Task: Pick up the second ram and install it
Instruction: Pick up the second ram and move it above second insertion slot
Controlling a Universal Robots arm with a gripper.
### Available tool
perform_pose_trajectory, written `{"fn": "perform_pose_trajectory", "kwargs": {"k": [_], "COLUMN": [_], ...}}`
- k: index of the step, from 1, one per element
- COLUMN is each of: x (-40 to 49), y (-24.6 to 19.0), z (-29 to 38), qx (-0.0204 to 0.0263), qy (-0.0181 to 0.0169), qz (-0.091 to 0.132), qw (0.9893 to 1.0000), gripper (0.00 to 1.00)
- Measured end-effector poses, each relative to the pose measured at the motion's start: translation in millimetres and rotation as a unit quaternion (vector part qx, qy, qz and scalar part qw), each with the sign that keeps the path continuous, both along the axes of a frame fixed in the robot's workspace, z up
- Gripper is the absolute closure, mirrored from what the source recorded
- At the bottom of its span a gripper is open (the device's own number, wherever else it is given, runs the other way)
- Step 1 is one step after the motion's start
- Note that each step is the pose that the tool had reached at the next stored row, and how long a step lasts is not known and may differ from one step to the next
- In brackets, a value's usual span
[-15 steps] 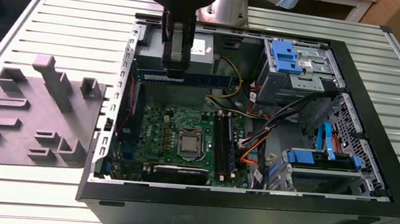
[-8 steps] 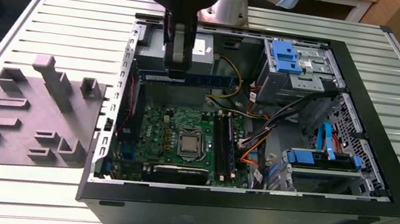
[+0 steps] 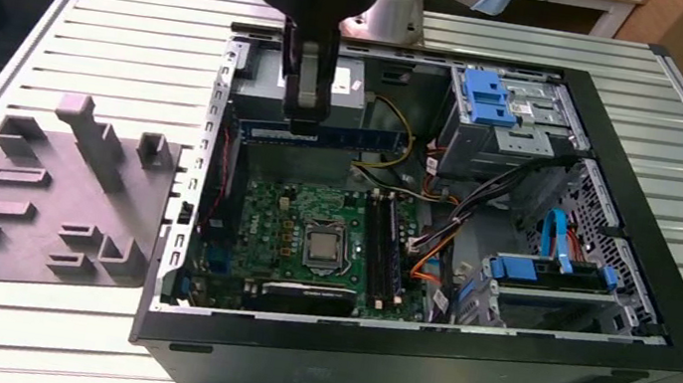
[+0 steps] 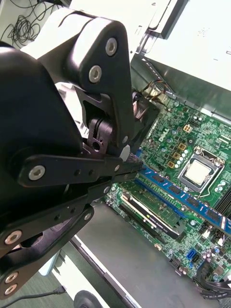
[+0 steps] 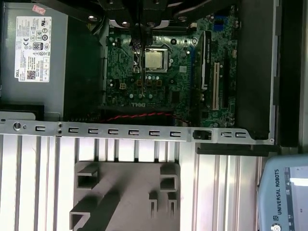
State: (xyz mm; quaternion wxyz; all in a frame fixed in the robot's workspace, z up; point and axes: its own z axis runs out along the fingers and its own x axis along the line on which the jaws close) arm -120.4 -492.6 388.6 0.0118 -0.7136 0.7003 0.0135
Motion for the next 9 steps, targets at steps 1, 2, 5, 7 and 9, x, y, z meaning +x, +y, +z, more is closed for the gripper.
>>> {"fn": "perform_pose_trajectory", "kwargs": {"k": [1,2,5,7,9], "x": [0.2,0.3,0.9,1.4,2.2], "y": [0.2,0.3,0.8,1.2,1.5], "z": [-0.2,-0.3,-0.9,-1.4,-1.9], "qx": [0.0000,0.0000,0.0000,0.0000,-0.0001], "qy": [0.0000,0.0000,0.0000,0.0000,0.0000], "qz": [0.000,0.000,0.000,0.000,0.000], "qw": [1.0000,1.0000,1.0000,1.0000,1.0000], "gripper": [0.89,0.89,0.89,0.89,0.89]}}
